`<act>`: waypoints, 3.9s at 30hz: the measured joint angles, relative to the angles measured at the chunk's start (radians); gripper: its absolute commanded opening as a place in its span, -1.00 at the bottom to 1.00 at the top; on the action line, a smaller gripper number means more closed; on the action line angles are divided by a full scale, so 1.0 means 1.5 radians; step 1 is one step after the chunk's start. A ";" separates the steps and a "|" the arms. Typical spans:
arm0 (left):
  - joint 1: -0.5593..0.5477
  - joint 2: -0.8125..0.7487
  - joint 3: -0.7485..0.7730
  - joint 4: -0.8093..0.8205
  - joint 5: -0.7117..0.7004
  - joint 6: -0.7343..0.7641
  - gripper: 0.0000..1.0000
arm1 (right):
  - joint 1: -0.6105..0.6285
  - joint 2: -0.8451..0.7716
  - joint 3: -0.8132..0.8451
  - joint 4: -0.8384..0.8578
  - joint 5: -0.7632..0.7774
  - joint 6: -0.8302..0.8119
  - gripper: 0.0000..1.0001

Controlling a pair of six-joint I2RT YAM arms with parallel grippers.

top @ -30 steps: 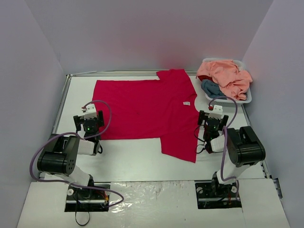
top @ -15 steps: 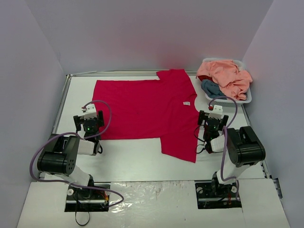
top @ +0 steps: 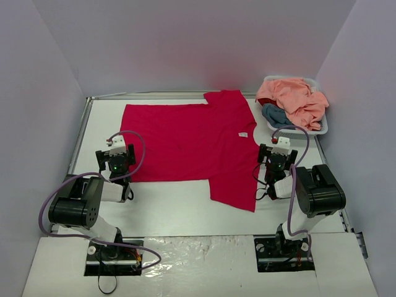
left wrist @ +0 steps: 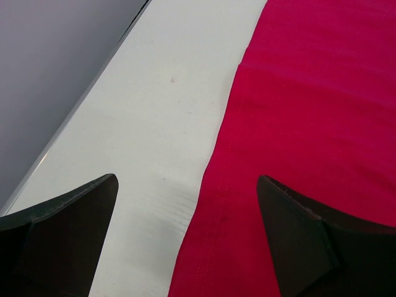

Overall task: Fold and stack the t-shirts
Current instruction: Flatten out the tshirt, then grap the side of the flattened tshirt closest away from the robot with both arms

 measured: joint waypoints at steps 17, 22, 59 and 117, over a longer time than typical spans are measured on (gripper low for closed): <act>0.000 0.000 0.000 0.000 0.000 0.000 0.89 | 0.000 0.000 0.000 0.000 0.000 0.000 1.00; 0.000 0.000 0.000 0.000 0.000 0.000 0.89 | 0.000 0.000 0.000 0.000 0.000 0.000 1.00; 0.000 -0.093 0.016 -0.094 0.043 0.017 0.89 | -0.034 -0.127 0.106 -0.190 -0.154 0.001 1.00; 0.003 -0.364 0.183 -0.846 0.147 0.270 0.89 | 0.325 -0.158 0.413 -1.293 -0.277 -0.434 0.84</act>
